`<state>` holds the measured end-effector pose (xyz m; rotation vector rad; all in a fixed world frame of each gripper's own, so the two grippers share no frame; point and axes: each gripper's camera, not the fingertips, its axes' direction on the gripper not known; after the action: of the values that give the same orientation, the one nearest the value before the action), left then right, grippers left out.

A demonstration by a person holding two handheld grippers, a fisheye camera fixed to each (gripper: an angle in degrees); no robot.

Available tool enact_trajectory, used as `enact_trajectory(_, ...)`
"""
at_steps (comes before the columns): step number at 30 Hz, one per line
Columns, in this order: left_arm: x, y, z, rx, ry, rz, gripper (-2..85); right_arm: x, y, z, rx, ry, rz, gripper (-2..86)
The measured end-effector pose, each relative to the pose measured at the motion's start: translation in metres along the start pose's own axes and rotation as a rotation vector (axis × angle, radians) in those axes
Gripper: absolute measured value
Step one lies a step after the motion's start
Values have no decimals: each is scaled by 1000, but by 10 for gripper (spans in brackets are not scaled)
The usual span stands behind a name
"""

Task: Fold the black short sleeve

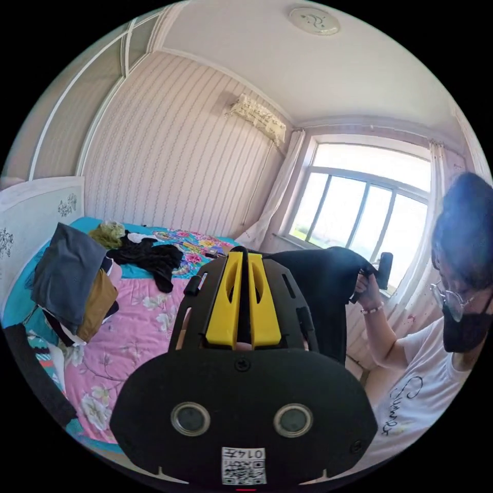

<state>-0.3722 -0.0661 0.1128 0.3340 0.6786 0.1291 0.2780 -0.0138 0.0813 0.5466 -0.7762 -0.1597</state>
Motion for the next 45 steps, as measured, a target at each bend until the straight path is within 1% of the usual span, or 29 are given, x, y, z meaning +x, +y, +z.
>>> enact_trajectory(2, -46, 8, 65, -126, -90, -45, -9, 33, 10, 74, -136, 67, 36, -4)
enact_trajectory(3, -58, 11, 81, -159, -105, -68, -9, 42, 14, 94, -169, 82, 49, -4)
enact_trajectory(5, -106, 28, 143, -267, -169, -126, -9, 84, 35, 174, -305, 125, 124, -4)
enact_trajectory(6, -118, 33, 158, -289, -186, -151, -8, 95, 42, 194, -339, 134, 147, -3)
enact_trajectory(8, -166, 56, 207, -341, -208, -299, -6, 138, 73, 271, -469, 167, 234, -3)
enact_trajectory(9, -177, 62, 217, -354, -204, -340, -5, 148, 82, 290, -503, 178, 252, -3)
enact_trajectory(11, -211, 79, 245, -425, -191, -435, 5, 187, 121, 353, -656, 202, 353, -3)
enact_trajectory(12, -216, 82, 249, -445, -205, -428, 9, 194, 130, 365, -682, 192, 374, -2)
enact_trajectory(13, -222, 84, 250, -462, -252, -394, 15, 207, 145, 383, -731, 178, 412, -2)
enact_trajectory(14, -226, 84, 244, -463, -296, -356, 19, 215, 154, 392, -742, 187, 426, -1)
enact_trajectory(16, -234, 85, 227, -458, -302, -341, 24, 224, 158, 388, -684, 216, 428, 0)
enact_trajectory(17, -236, 88, 210, -448, -274, -334, 31, 230, 159, 378, -641, 209, 447, 2)
enact_trajectory(19, -233, 100, 184, -454, -248, -320, 41, 235, 163, 355, -596, 163, 491, 7)
enact_trajectory(21, -223, 122, 160, -506, -259, -290, 48, 225, 175, 321, -554, 110, 493, 14)
enact_trajectory(23, -210, 159, 134, -584, -308, -276, 70, 194, 211, 278, -614, 77, 484, 34)
enact_trajectory(24, -208, 169, 129, -595, -312, -285, 74, 186, 223, 269, -645, 74, 489, 40)
enact_trajectory(26, -204, 203, 121, -647, -291, -342, 93, 151, 277, 234, -768, 65, 527, 77)
enact_trajectory(28, -204, 222, 128, -695, -267, -394, 108, 127, 312, 212, -818, 78, 578, 90)
enact_trajectory(30, -203, 234, 137, -706, -278, -413, 113, 110, 342, 198, -834, 67, 650, 96)
enact_trajectory(32, -200, 236, 141, -705, -377, -359, 88, 101, 363, 186, -757, 94, 718, 94)
enact_trajectory(33, -199, 236, 142, -708, -366, -353, 76, 102, 364, 185, -746, 102, 732, 92)
enact_trajectory(34, -199, 233, 141, -712, -313, -360, 53, 106, 364, 184, -750, 101, 757, 77)
enact_trajectory(36, -196, 227, 134, -702, -277, -361, 6, 111, 362, 187, -763, 2, 784, 41)
enact_trajectory(37, -192, 222, 126, -684, -224, -352, 0, 112, 361, 189, -771, -84, 775, 22)
enact_trajectory(39, -185, 218, 109, -637, -171, -358, -6, 117, 356, 181, -764, -113, 775, 12)
enact_trajectory(42, -169, 212, 74, -573, -71, -359, -9, 130, 344, 143, -671, -191, 791, 5)
enact_trajectory(44, -148, 207, 37, -494, 57, -315, -10, 137, 328, 95, -560, -318, 759, 2)
enact_trajectory(45, -142, 204, 26, -455, 106, -301, -10, 137, 323, 81, -524, -346, 741, 2)
